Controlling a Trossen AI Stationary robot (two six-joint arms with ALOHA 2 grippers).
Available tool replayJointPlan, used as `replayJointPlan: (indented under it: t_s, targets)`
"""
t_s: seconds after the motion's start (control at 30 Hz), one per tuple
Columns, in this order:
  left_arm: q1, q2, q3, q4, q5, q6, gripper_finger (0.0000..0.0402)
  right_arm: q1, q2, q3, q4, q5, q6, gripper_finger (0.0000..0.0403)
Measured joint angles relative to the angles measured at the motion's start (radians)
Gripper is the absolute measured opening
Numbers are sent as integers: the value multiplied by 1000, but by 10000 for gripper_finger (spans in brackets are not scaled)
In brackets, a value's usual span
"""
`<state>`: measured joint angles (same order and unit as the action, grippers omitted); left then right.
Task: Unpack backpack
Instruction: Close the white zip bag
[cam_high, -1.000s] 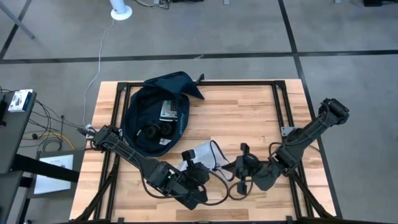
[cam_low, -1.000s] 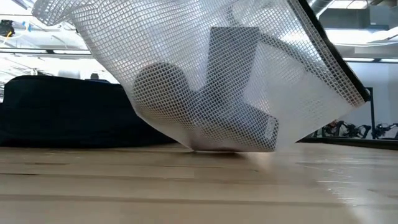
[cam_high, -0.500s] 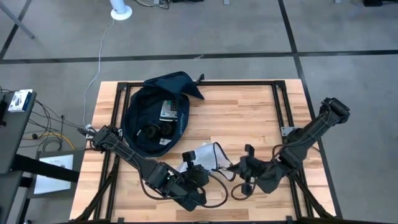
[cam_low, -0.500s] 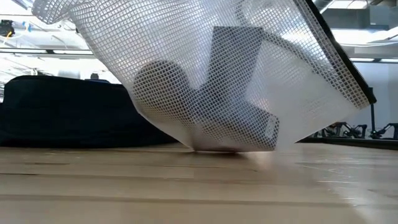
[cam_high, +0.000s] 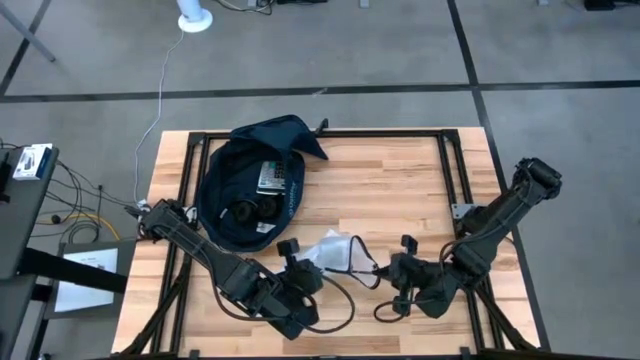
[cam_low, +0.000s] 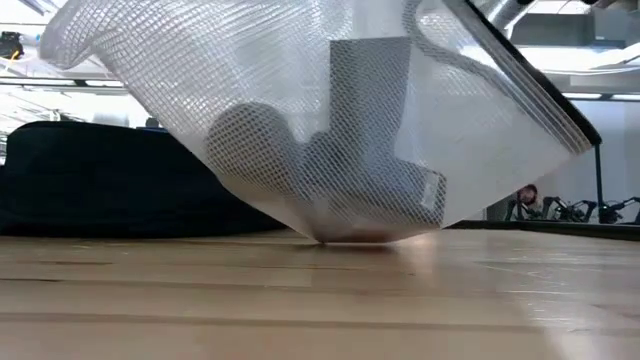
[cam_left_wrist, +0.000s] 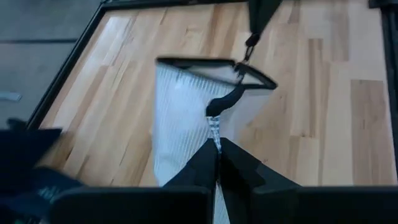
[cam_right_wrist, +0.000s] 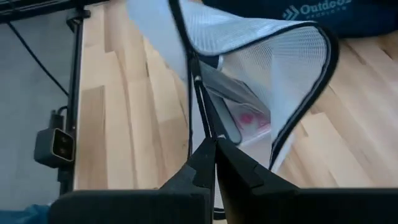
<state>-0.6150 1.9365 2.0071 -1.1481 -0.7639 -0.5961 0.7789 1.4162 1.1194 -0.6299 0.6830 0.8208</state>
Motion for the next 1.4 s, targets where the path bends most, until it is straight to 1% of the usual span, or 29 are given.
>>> replayJointPlan:
  t_s: [0.07,0.2,0.27,0.37,0.47,0.6,0.7,0.8,0.87,0.9,1.03,1.13,1.3,1.4]
  targets:
    - [-6,-12,0,-51,0,-41,0,0,1,0,-35,1,13,0]
    - [-25,-32,0,-120,-15,-94,0,-2,10,-2,-167,-3,118,0]
    - [-29,-37,1,-135,-23,-105,0,-2,-1,-2,-154,-3,126,0]
    - [-36,-40,1,-173,-23,-127,0,12,-36,0,-77,-3,92,0]
    - [-36,-41,1,-227,-23,-158,0,39,-50,0,-113,-3,96,0]
    - [-40,-46,1,-323,-23,-235,0,62,-50,0,-289,-28,258,0]
    - [-46,-46,1,-369,-23,-269,0,86,-63,-1,-312,-41,328,0]
    - [-47,-47,1,-385,-23,-276,0,115,-90,9,-287,-38,330,0]
    - [-47,-47,1,-389,-23,-275,0,133,-91,10,-336,-35,339,0]
    - [-47,-48,1,-388,-23,-275,0,143,-88,9,-379,-38,361,0]
    - [-47,-48,1,-386,-25,-273,0,170,-88,8,-533,-79,533,0]
    - [-47,-48,1,-375,-30,-272,0,194,-101,13,-540,-81,586,0]
    - [-47,-48,1,-363,-31,-255,0,224,-105,34,-538,-84,590,0]
    - [-47,-48,1,-360,-31,-258,0,254,-105,34,-543,-115,615,0]
